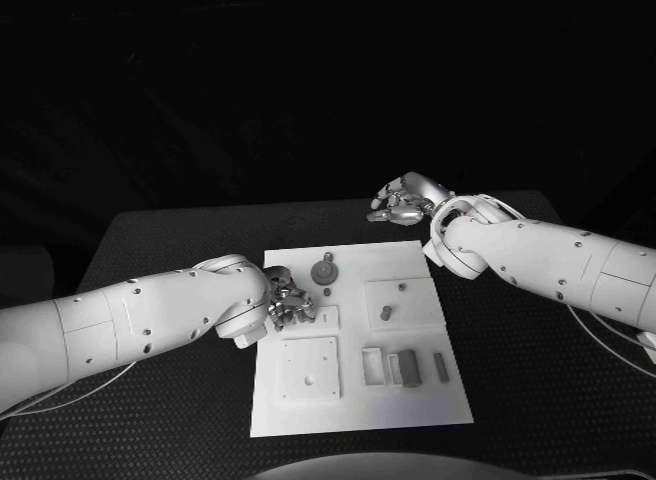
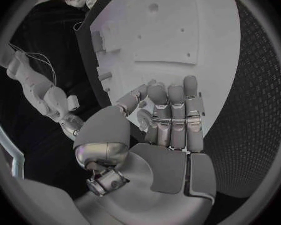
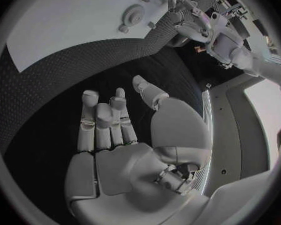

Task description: Assemble the parts on the task board

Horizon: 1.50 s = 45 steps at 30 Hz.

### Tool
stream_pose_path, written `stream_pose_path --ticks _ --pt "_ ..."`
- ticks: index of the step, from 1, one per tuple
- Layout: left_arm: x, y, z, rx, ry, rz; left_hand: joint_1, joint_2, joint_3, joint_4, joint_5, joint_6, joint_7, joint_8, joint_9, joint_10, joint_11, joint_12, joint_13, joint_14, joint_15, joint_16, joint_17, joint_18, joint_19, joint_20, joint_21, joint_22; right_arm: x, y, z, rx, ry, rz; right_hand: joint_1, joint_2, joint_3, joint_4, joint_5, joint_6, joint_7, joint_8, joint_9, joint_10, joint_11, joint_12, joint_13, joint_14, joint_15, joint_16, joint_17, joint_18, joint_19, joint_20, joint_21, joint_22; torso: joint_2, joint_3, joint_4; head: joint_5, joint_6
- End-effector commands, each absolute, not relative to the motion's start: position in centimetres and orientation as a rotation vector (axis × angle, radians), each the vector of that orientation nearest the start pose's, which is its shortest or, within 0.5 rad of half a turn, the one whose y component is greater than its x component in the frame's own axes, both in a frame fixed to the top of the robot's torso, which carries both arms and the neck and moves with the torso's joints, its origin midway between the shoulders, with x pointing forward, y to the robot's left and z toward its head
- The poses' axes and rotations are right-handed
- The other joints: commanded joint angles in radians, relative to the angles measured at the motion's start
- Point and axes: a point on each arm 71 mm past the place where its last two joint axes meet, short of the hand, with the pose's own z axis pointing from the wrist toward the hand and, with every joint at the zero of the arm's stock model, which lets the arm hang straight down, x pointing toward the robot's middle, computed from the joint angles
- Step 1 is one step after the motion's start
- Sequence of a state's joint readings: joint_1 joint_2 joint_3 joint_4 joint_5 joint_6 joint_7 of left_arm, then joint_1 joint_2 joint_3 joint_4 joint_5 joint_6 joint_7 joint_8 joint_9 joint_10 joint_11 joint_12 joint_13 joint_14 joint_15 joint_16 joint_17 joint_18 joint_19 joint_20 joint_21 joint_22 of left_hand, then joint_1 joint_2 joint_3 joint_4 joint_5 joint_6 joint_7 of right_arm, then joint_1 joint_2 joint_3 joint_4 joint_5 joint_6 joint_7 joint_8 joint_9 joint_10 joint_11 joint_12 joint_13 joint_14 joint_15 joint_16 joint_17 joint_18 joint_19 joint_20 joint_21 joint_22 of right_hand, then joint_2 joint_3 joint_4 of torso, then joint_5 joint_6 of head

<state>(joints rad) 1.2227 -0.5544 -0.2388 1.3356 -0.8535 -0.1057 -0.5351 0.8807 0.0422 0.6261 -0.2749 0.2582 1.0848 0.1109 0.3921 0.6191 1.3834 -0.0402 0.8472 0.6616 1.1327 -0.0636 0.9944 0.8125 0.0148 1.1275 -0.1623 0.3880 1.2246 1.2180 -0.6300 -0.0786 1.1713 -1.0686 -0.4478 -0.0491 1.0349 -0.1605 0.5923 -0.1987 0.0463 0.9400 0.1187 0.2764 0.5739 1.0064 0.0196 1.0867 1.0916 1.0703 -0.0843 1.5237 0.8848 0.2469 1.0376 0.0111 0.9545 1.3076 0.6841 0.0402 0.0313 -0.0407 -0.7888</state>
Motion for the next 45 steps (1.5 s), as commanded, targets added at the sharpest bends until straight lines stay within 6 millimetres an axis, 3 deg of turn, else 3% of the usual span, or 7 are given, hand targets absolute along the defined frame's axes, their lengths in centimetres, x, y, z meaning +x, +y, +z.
stream_pose_path --ticks 1,34,37,39,40,45 --pt "47.79 13.41 -28.52 -0.365 2.363 -0.444 -0.001 0.005 0.035 -0.016 -0.002 0.096 -0.088 0.002 0.001 -0.043 -0.044 0.004 -0.002 -0.008 -0.001 0.005 -0.001 0.017 0.008 0.001 -0.005 0.001 54.78 -20.29 -20.47 0.256 1.635 0.687 -0.001 0.013 0.0 -0.007 0.004 0.005 0.01 -0.004 0.001 -0.008 -0.001 -0.005 -0.001 -0.007 -0.002 -0.004 -0.002 0.015 -0.007 0.001 -0.004 0.014 0.0 0.0002 -0.0003 0.0 -0.001" --pt "47.72 12.81 -28.77 -0.331 2.397 -0.434 -0.003 0.001 0.038 -0.016 -0.004 0.098 -0.089 0.003 0.006 -0.042 -0.045 0.01 -0.002 -0.008 -0.001 0.014 -0.01 0.017 0.011 0.0 -0.006 0.008 54.78 -20.3 -20.51 0.256 1.638 0.687 -0.002 0.014 -0.001 -0.009 0.004 0.005 0.01 -0.005 0.002 -0.009 -0.001 -0.004 -0.002 -0.008 -0.002 -0.004 -0.002 0.015 -0.007 0.001 -0.005 0.015 0.0 0.0009 -0.0006 0.001 -0.008" --pt "47.76 12.7 -28.76 -0.321 2.395 -0.433 -0.005 -0.004 0.041 -0.016 0.017 0.101 -0.091 0.006 0.01 -0.04 -0.046 0.018 -0.002 -0.007 -0.003 0.023 -0.016 0.017 0.014 -0.001 -0.006 0.015 54.78 -20.27 -20.52 0.255 1.638 0.687 -0.002 0.014 -0.001 -0.01 0.004 0.005 0.01 -0.005 0.002 -0.009 -0.001 -0.004 -0.002 -0.008 -0.002 -0.004 -0.002 0.015 -0.007 0.001 -0.005 0.015 0.0 0.0014 -0.0006 0.002 -0.009" --pt "47.76 12.61 -28.76 -0.309 2.396 -0.43 -0.012 -0.01 0.042 -0.016 0.083 0.108 -0.095 0.011 0.017 -0.037 -0.05 0.031 0.001 -0.004 -0.004 0.038 -0.023 0.018 0.021 -0.003 -0.004 0.025 54.79 -20.26 -20.52 0.255 1.639 0.687 -0.002 0.014 -0.001 -0.01 0.004 0.005 0.01 -0.005 0.002 -0.009 -0.001 -0.004 -0.002 -0.008 -0.002 -0.004 -0.002 0.015 -0.007 0.001 -0.005 0.015 0.0 0.0012 -0.0008 0.003 -0.009" --pt "47.76 12.58 -28.76 -0.304 2.396 -0.429 -0.015 -0.009 0.042 -0.017 0.1 0.11 -0.096 0.013 0.019 -0.036 -0.051 0.036 0.002 -0.004 -0.005 0.044 -0.025 0.019 0.023 -0.004 -0.003 0.029 54.79 -20.26 -20.53 0.255 1.639 0.687 -0.002 0.014 -0.001 -0.01 0.004 0.005 0.01 -0.005 0.002 -0.009 -0.001 -0.004 -0.002 -0.008 -0.002 -0.004 -0.002 0.015 -0.007 0.001 -0.005 0.015 0.0 0.0014 -0.0009 0.003 -0.01" --pt "47.78 12.57 -28.76 -0.299 2.396 -0.425 -0.016 -0.012 0.044 -0.018 0.133 0.113 -0.099 0.019 0.027 -0.037 -0.054 0.052 0.005 -0.005 -0.007 0.062 -0.033 0.02 0.026 -0.006 -0.002 0.043 54.8 -20.26 -20.53 0.255 1.639 0.687 -0.002 0.015 -0.001 -0.01 0.004 0.005 0.01 -0.005 0.002 -0.009 -0.001 -0.004 -0.002 -0.008 -0.002 -0.004 -0.002 0.015 -0.007 0.001 -0.005 0.015 0.0 0.0011 -0.0013 0.003 -0.01"
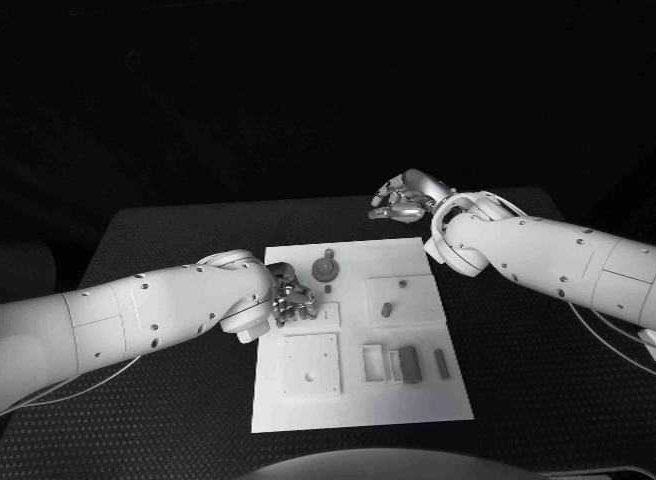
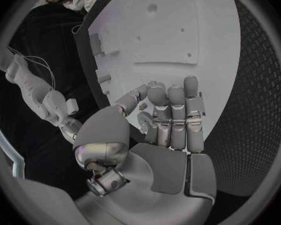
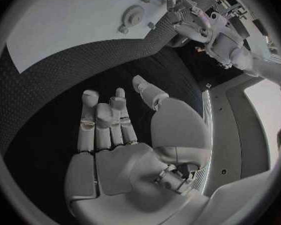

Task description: Assemble the parts on the task board

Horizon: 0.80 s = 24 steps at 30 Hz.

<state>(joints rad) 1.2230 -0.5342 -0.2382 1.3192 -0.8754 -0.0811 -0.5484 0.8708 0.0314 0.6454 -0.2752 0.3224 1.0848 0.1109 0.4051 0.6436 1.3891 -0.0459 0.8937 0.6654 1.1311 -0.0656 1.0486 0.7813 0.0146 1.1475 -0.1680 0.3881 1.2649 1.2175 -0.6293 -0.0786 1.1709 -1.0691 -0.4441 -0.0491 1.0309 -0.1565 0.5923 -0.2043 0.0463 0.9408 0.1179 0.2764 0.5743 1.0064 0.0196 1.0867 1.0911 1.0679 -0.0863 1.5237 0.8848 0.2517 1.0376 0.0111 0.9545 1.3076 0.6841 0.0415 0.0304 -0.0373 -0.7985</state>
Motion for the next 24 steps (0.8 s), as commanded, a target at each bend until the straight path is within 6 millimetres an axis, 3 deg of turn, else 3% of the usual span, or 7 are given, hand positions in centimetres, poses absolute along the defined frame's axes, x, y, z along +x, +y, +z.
stream_pose_path --ticks 1,24 --pt "47.8 12.59 -28.76 -0.299 2.394 -0.422 -0.007 -0.001 0.025 -0.018 0.072 0.113 -0.1 0.007 0.003 -0.043 -0.049 0.007 0.002 -0.004 -0.006 0.009 -0.003 0.02 0.007 -0.001 -0.002 0.004 54.8 -20.25 -20.54 0.255 1.64 0.687 0.002 0.011 -0.001 -0.005 0.004 0.004 0.011 -0.005 0.001 -0.009 -0.001 -0.004 -0.002 -0.006 0.0 -0.004 -0.002 0.01 -0.007 0.001 -0.005 0.015 0.0 0.0001 -0.0006 0.0 -0.001" --pt "47.91 12.47 -28.71 -0.271 2.383 -0.408 -0.025 -0.012 0.04 -0.018 0.197 0.14 -0.12 0.048 0.032 -0.019 -0.068 0.066 0.007 0.014 -0.011 0.082 -0.036 0.03 0.041 -0.007 0.008 0.059 54.79 -20.21 -20.55 0.254 1.641 0.688 0.002 0.012 -0.001 -0.007 0.004 0.004 0.011 -0.005 0.002 -0.009 -0.001 -0.004 -0.002 -0.006 0.0 -0.004 -0.002 0.01 -0.008 0.001 -0.005 0.015 0.0 -0.0002 -0.0003 0.0 -0.004"
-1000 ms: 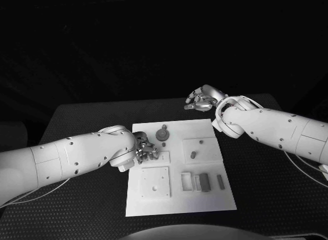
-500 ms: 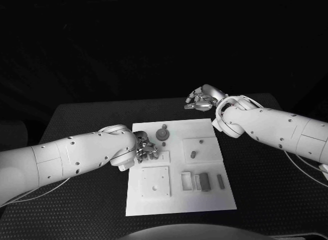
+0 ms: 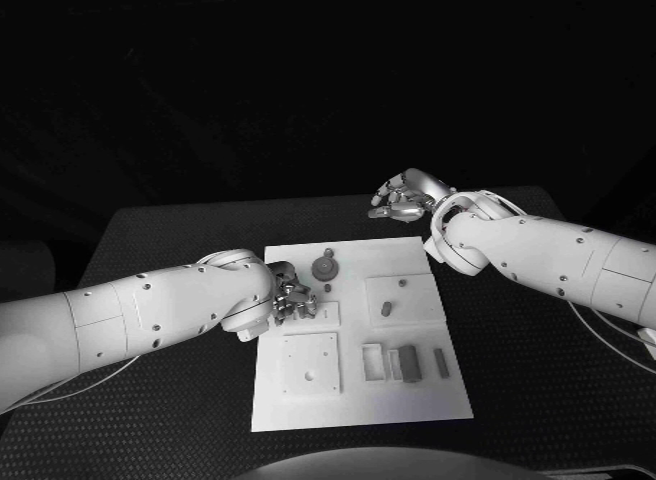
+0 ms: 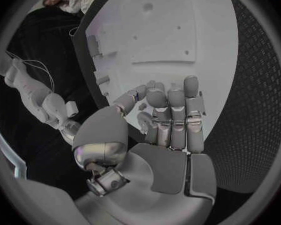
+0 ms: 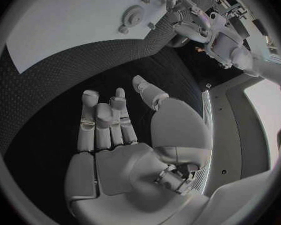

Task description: Assemble the parts on the task board

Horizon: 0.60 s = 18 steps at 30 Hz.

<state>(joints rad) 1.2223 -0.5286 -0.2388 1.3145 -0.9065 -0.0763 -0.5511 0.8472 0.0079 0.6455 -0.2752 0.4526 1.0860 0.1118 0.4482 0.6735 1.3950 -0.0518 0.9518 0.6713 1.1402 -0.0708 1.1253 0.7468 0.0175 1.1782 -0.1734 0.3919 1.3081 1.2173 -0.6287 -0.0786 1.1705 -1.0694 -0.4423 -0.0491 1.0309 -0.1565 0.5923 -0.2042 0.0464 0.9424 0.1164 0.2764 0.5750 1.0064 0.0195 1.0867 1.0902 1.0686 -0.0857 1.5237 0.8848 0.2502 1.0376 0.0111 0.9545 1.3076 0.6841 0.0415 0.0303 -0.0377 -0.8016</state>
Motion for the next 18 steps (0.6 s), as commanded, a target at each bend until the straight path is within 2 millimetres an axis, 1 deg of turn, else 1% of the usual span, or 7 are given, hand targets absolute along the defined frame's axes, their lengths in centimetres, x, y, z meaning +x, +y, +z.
stream_pose_path --ticks 1,6,9,12,18 --pt "47.9 12.4 -28.7 -0.266 2.381 -0.407 -0.003 0.012 0.041 -0.018 0.069 0.139 -0.121 0.007 0.003 -0.023 -0.063 0.01 0.001 0.005 -0.006 0.008 -0.002 0.028 0.011 -0.002 0.005 0.017 54.8 -20.2 -20.6 0.254 1.641 0.688 0.002 0.012 -0.001 -0.007 0.004 0.003 0.013 -0.005 0.001 -0.009 -0.001 -0.004 -0.001 -0.007 0.0 -0.004 -0.002 0.012 -0.008 0.001 -0.005 0.015 0.0 -0.0001 -0.0003 0.0 -0.001" --pt "47.9 12.1 -28.6 -0.238 2.375 -0.405 -0.005 0.012 0.042 -0.018 0.071 0.141 -0.123 0.01 0.005 -0.021 -0.064 0.015 0.002 0.007 -0.007 0.013 -0.004 0.029 0.015 -0.003 0.006 0.019 54.8 -20.2 -20.6 0.254 1.641 0.688 0.002 0.012 -0.001 -0.007 0.004 0.003 0.013 -0.005 0.001 -0.009 -0.001 -0.004 -0.001 -0.007 0.0 -0.004 -0.002 0.012 -0.008 0.001 -0.005 0.015 0.0 0.0001 0.0 -0.001 -0.001" --pt "47.8 11.9 -28.6 -0.219 2.372 -0.404 -0.009 0.013 0.042 -0.018 0.078 0.148 -0.127 0.019 0.009 -0.015 -0.068 0.025 0.004 0.013 -0.009 0.023 -0.007 0.031 0.024 -0.004 0.01 0.021 54.8 -20.2 -20.6 0.254 1.641 0.689 0.002 0.012 -0.001 -0.008 0.004 0.003 0.013 -0.005 0.001 -0.009 -0.001 -0.004 -0.001 -0.007 0.0 -0.004 -0.002 0.012 -0.008 0.001 -0.005 0.015 0.0 0.0006 0.0001 0.0 -0.001" --pt "47.8 11.6 -28.5 -0.195 2.368 -0.403 -0.014 0.013 0.042 -0.017 0.081 0.152 -0.13 0.026 0.012 -0.011 -0.071 0.032 0.005 0.017 -0.01 0.031 -0.01 0.032 0.03 -0.006 0.013 0.022 54.8 -20.2 -20.6 0.253 1.642 0.689 0.003 0.012 0.0 -0.008 0.004 0.003 0.013 -0.005 0.001 -0.009 -0.001 -0.004 -0.001 -0.007 0.0 -0.004 -0.002 0.012 -0.008 0.001 -0.005 0.015 0.0 0.0 0.0003 0.0 0.0" --pt "47.6 11.2 -28.5 -0.162 2.373 -0.405 -0.021 0.017 0.041 -0.017 0.086 0.158 -0.134 0.036 0.016 -0.006 -0.075 0.043 0.006 0.023 -0.012 0.041 -0.014 0.033 0.038 -0.007 0.017 0.023 54.8 -20.2 -20.6 0.253 1.644 0.689 0.003 0.012 0.0 -0.009 0.004 0.003 0.013 -0.005 0.001 -0.009 -0.001 -0.004 -0.001 -0.007 0.0 -0.004 -0.002 0.012 -0.008 0.001 -0.005 0.015 0.0 -0.0002 0.0003 0.001 -0.003"
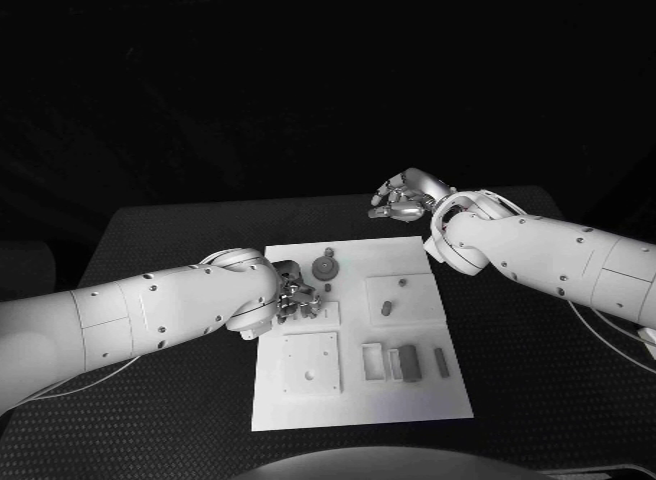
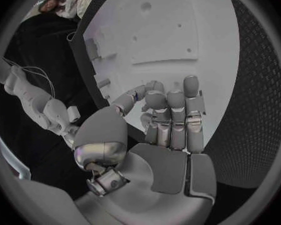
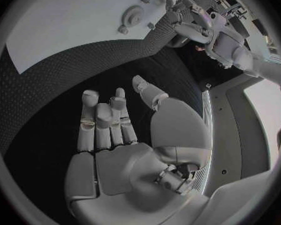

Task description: Assemble the parts on the task board

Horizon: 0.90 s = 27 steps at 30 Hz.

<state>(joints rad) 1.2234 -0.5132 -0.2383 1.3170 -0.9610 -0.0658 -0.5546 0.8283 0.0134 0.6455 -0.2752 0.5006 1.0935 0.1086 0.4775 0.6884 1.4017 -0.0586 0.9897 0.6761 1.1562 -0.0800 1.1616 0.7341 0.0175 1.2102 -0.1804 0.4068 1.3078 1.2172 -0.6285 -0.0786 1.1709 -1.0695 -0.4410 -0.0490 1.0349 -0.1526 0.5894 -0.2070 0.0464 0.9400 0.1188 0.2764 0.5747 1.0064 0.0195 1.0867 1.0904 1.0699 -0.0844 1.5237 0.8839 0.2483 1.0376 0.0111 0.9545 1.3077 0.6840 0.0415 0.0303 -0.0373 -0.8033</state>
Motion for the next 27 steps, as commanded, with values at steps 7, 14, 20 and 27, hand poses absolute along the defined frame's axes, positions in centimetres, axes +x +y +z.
stream_pose_path --ticks 7,14,20,27 --pt "47.58 10.85 -28.46 -0.133 2.364 -0.402 -0.004 0.012 0.041 -0.017 0.038 0.152 -0.132 0.009 0.003 -0.012 -0.069 0.007 0.001 0.008 -0.003 0.007 -0.003 0.034 0.008 -0.001 0.003 0.023 54.76 -20.18 -20.57 0.252 1.645 0.69 -0.001 0.009 0.003 -0.007 0.004 0.005 0.01 -0.006 0.002 -0.01 -0.001 -0.004 -0.002 -0.008 -0.002 -0.004 -0.001 0.014 -0.008 0.001 -0.005 0.015 0.0 -0.0003 0.0005 0.0 -0.002" --pt "47.56 10.91 -28.46 -0.118 2.364 -0.391 -0.008 0.017 0.044 -0.017 0.044 0.153 -0.134 0.014 0.005 -0.01 -0.071 0.013 0.002 0.011 -0.004 0.013 -0.006 0.035 0.011 -0.002 0.006 0.023 54.76 -20.25 -20.58 0.252 1.645 0.689 0.0 0.009 0.003 -0.008 0.004 0.005 0.01 -0.006 0.002 -0.01 -0.001 -0.004 -0.002 -0.008 -0.002 -0.004 -0.001 0.014 -0.008 0.002 -0.005 0.015 0.0 -0.0006 0.0007 0.0 -0.003" --pt "47.62 11.25 -28.49 -0.124 2.364 -0.38 -0.011 0.023 0.046 -0.018 0.042 0.152 -0.134 0.017 0.006 -0.011 -0.072 0.016 0.001 0.011 -0.005 0.016 -0.008 0.035 0.011 -0.002 0.007 0.024 54.75 -20.24 -20.6 0.252 1.646 0.689 -0.001 0.009 0.003 -0.008 0.004 0.005 0.01 -0.006 0.002 -0.01 -0.001 -0.004 -0.002 -0.008 -0.002 -0.004 -0.001 0.014 -0.008 0.002 -0.006 0.015 0.0 -0.0006 0.0012 0.0 -0.004" --pt "47.81 11.7 -28.53 -0.139 2.353 -0.37 -0.015 0.027 0.051 -0.018 0.032 0.149 -0.135 0.019 0.007 -0.013 -0.072 0.018 0.0 0.009 -0.005 0.019 -0.012 0.035 0.01 -0.002 0.008 0.024 54.74 -20.26 -20.64 0.253 1.646 0.689 -0.001 0.01 0.003 -0.009 0.004 0.005 0.01 -0.006 0.002 -0.01 -0.001 -0.003 -0.002 -0.009 -0.002 -0.004 -0.001 0.014 -0.008 0.002 -0.006 0.015 0.0 -0.0016 0.0008 0.0 -0.002"
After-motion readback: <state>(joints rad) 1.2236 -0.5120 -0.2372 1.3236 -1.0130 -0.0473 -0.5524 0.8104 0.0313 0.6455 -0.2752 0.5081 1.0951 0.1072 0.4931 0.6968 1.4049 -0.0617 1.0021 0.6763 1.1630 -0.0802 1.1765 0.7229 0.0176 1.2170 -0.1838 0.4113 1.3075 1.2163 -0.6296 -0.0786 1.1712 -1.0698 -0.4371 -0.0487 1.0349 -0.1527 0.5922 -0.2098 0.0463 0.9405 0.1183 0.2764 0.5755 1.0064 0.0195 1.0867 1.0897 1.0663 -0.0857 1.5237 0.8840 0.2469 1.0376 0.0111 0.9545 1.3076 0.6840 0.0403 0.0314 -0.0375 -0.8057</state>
